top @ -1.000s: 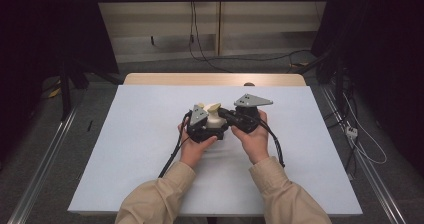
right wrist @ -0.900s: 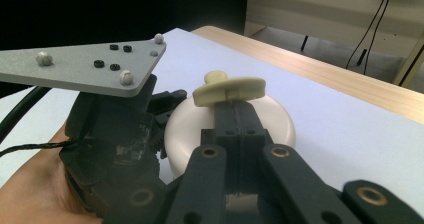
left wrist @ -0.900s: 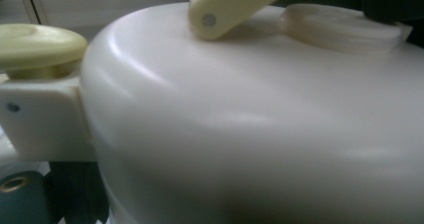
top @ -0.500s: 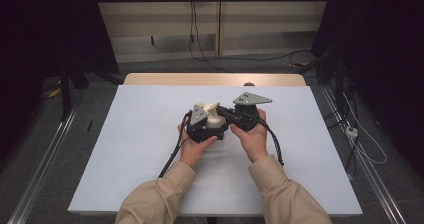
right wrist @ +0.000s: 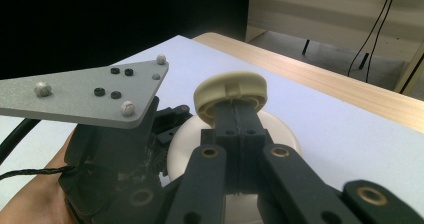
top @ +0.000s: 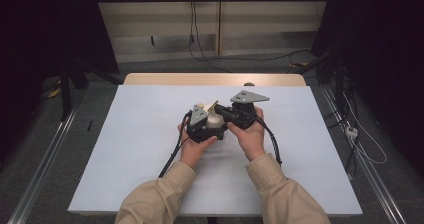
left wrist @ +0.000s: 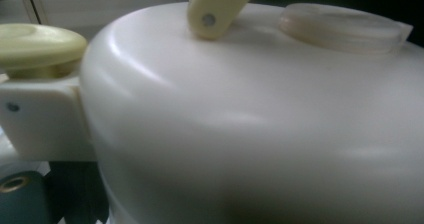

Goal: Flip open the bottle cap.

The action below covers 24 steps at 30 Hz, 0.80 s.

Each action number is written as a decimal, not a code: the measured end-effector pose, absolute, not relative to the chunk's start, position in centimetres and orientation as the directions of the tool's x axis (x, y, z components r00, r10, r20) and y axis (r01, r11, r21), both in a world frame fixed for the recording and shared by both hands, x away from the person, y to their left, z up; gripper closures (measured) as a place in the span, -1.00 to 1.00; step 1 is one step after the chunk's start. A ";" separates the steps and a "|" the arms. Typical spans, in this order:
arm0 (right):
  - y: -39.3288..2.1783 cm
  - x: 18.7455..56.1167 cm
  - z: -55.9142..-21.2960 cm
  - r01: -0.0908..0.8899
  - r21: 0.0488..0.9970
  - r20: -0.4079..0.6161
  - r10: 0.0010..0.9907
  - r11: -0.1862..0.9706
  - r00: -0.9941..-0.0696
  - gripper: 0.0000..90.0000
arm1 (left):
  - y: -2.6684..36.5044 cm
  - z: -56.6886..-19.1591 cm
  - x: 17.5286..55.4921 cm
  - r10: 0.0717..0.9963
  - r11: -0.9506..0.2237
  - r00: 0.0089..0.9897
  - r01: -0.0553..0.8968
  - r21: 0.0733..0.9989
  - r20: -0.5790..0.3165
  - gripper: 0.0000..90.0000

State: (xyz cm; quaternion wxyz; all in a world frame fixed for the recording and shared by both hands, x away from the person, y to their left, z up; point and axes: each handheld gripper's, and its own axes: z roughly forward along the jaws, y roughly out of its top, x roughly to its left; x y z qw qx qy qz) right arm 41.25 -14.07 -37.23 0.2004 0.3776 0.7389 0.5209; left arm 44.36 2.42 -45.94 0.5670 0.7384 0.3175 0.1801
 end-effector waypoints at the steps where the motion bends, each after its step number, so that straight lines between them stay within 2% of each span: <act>1: -14.0 41.3 -37.2 0.349 0.921 0.096 0.766 0.175 -0.636 1.00 | 2.4 -45.9 44.4 0.674 -0.154 0.733 0.266 0.952 -0.096 -0.88; 24: -13.5 41.8 -37.0 0.349 0.923 0.102 0.768 0.164 -0.632 1.00 | 2.4 -46.0 44.3 0.676 -0.152 0.730 0.267 0.952 -0.097 -0.88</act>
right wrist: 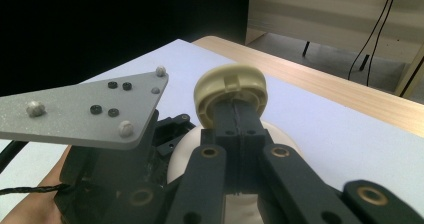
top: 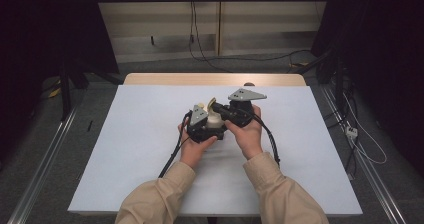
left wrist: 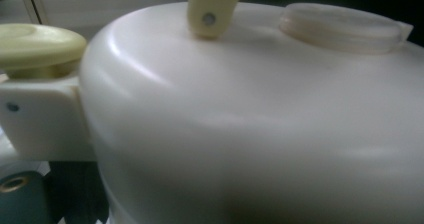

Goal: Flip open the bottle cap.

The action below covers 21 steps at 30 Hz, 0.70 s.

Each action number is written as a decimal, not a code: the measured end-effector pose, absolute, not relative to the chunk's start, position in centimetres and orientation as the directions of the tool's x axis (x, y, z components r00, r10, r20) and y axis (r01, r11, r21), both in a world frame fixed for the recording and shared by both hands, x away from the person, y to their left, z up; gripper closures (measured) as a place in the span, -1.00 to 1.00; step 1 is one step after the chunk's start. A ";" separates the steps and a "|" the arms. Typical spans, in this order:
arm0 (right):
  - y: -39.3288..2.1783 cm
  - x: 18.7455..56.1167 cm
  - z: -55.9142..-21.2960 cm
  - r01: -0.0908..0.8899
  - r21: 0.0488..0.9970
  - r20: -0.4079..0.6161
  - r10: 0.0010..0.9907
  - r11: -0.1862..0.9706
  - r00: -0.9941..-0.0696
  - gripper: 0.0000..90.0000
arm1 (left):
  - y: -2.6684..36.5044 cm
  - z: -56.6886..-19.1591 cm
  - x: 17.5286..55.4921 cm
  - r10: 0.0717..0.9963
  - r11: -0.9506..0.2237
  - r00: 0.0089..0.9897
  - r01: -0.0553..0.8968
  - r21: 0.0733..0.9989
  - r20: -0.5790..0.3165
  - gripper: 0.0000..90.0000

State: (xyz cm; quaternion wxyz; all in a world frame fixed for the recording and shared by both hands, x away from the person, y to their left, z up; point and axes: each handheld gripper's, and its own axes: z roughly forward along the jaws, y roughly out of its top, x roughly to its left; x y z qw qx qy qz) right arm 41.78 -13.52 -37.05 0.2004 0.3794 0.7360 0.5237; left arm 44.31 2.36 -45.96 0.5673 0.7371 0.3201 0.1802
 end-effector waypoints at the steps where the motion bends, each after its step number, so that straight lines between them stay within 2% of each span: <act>1: -13.5 41.8 -37.0 0.349 0.923 0.105 0.768 0.162 -0.632 1.00 | 2.4 -46.0 44.3 0.676 -0.152 0.730 0.268 0.951 -0.098 -0.88; 21: -13.1 42.3 -37.2 0.348 0.922 0.100 0.765 0.168 -0.636 1.00 | 2.4 -45.9 44.3 0.676 -0.154 0.731 0.264 0.952 -0.093 -0.88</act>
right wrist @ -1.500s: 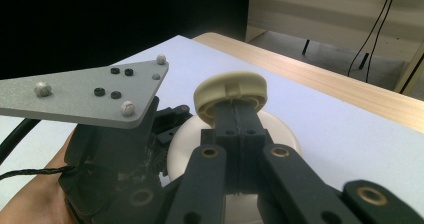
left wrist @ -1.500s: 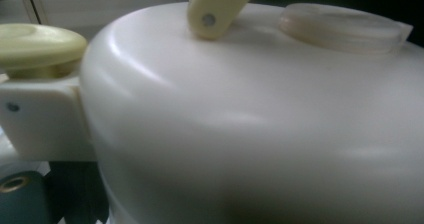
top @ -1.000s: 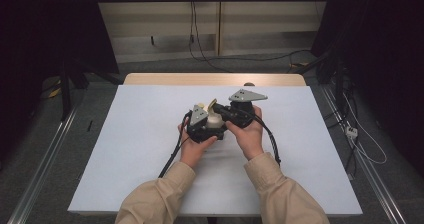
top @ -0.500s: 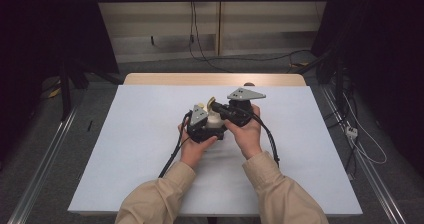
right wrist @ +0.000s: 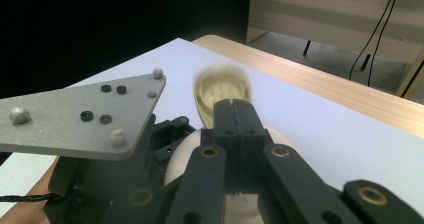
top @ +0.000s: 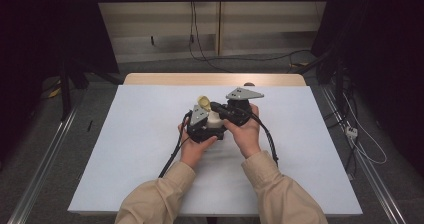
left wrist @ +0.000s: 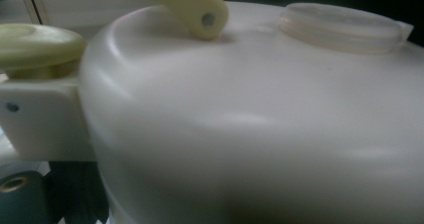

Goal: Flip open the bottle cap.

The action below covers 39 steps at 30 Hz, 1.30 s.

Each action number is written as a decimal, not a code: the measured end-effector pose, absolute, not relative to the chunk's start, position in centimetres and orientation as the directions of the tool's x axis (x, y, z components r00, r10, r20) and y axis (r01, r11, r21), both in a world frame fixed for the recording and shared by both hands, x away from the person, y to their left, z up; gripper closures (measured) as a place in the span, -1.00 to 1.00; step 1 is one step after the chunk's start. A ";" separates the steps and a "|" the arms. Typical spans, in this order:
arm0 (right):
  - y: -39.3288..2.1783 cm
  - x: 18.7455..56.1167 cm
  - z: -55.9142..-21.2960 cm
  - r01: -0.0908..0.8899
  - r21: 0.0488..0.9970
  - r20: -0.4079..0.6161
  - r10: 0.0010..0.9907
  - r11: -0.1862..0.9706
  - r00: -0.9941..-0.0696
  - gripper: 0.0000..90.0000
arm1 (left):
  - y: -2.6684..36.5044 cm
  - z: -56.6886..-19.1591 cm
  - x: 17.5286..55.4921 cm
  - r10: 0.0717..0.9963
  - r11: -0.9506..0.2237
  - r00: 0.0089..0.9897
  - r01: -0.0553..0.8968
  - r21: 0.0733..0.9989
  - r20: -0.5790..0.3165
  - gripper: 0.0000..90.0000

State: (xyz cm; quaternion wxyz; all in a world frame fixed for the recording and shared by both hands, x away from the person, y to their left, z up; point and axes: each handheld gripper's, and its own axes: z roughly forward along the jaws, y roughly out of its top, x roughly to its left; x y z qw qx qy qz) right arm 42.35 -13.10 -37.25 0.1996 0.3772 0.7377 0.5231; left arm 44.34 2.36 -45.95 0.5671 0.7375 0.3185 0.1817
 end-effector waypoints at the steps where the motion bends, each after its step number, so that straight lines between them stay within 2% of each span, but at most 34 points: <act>1: -13.1 42.4 -37.3 0.349 0.922 0.103 0.764 0.167 -0.637 1.00 | 2.4 -45.9 44.3 0.676 -0.154 0.731 0.264 0.952 -0.093 -0.88; 6: -13.3 42.3 -37.2 0.347 0.923 0.102 0.764 0.167 -0.637 1.00 | 2.4 -45.9 44.3 0.675 -0.152 0.731 0.265 0.952 -0.096 -0.88; 10: -13.4 42.1 -37.0 0.340 0.922 0.076 0.775 0.185 -0.628 0.85 | 2.5 -45.9 44.4 0.671 -0.156 0.736 0.265 0.952 -0.095 -0.88; 17: -13.9 41.7 -36.9 0.326 0.928 0.064 0.787 0.178 -0.614 0.24 | 2.6 -45.8 44.2 0.659 -0.236 0.751 0.249 0.939 -0.034 -0.91; 20: -14.3 41.2 -36.8 0.310 0.937 0.068 0.783 0.163 -0.619 0.05 | 3.0 -45.8 44.0 0.648 -0.262 0.761 0.255 0.931 -0.026 -0.91; 22: -14.8 40.9 -36.9 0.314 0.937 0.080 0.780 0.153 -0.621 -0.08 | 3.3 -45.9 44.0 0.645 -0.253 0.762 0.290 0.923 -0.062 -0.93; 28: -16.3 39.7 -37.3 0.314 0.938 0.087 0.778 0.147 -0.623 -0.32 | 4.1 -45.8 43.4 0.634 -0.263 0.770 0.306 0.915 -0.075 -0.92; 31: -16.9 39.1 -37.7 0.330 0.933 0.103 0.772 0.144 -0.627 -0.38 | 4.1 -45.8 43.4 0.637 -0.264 0.765 0.336 0.904 -0.098 -0.92; 39: -18.2 37.3 -38.5 0.329 0.935 0.117 0.760 0.132 -0.639 -0.49 | 5.7 -45.7 42.3 0.630 -0.314 0.774 0.327 0.891 -0.062 -0.89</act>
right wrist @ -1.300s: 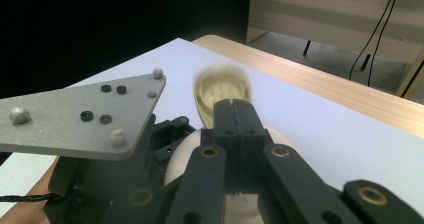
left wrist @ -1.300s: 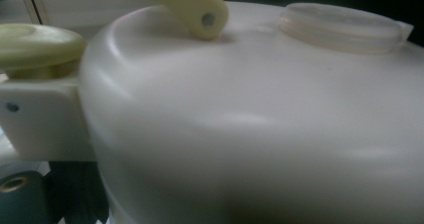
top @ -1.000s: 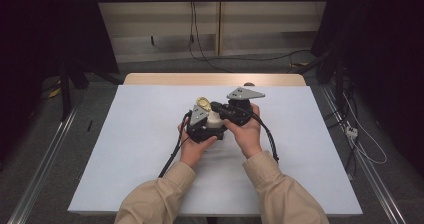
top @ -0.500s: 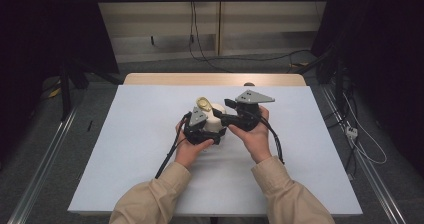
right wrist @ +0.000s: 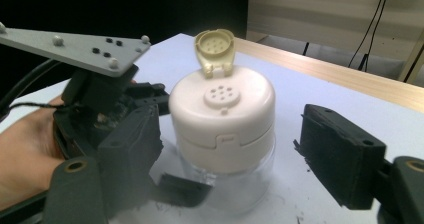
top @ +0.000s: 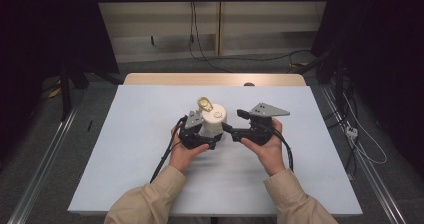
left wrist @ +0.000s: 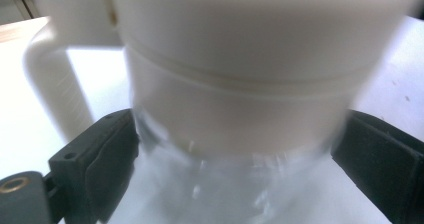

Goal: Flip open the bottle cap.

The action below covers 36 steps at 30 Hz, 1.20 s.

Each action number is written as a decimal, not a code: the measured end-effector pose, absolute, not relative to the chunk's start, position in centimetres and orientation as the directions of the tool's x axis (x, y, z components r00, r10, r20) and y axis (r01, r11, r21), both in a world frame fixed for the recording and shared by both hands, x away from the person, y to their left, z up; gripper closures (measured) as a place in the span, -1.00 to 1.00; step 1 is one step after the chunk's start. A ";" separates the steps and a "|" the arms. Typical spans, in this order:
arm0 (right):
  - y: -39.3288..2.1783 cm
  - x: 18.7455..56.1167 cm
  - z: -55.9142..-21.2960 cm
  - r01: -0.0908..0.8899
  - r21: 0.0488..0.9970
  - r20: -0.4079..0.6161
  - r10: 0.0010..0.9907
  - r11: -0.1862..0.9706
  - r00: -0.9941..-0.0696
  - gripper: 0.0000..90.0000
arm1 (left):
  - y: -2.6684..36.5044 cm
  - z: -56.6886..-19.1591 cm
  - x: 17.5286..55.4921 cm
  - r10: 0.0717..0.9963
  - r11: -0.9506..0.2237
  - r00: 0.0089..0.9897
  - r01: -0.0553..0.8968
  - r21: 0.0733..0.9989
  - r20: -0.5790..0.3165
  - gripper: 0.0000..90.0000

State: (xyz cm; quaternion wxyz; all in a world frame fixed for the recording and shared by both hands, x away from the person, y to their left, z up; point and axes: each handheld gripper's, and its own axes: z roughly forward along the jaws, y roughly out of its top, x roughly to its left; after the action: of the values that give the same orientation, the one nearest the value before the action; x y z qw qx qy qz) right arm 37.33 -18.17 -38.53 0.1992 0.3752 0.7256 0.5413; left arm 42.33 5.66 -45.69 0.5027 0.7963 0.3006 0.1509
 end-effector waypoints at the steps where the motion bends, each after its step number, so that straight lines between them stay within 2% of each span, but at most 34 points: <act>1: -18.4 37.1 -38.6 0.329 0.935 0.119 0.758 0.131 -0.641 -0.50 | 6.1 -45.6 42.1 0.631 -0.308 0.773 0.327 0.893 -0.065 -0.89; 18: -21.3 33.8 -41.9 0.365 0.915 0.124 0.744 0.169 -0.657 -0.76 | 12.5 -44.6 38.7 0.618 -0.292 0.784 0.297 0.909 -0.057 -0.90; 26: -22.7 32.5 -42.7 0.364 0.918 0.119 0.764 0.159 -0.634 -0.76 | 15.3 -44.0 37.5 0.613 -0.266 0.786 0.305 0.915 -0.084 -0.91; 36: -24.2 30.9 -43.6 0.363 0.914 0.095 0.778 0.178 -0.621 -0.77 | 18.2 -44.1 36.3 0.618 -0.293 0.784 0.299 0.908 -0.059 -0.90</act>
State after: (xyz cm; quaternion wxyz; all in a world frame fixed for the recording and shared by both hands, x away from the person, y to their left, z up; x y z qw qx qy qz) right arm 30.93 -24.19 -43.59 0.2025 0.3854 0.7404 0.5121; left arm 36.34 18.21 -44.10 0.5188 0.7893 0.2904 0.1534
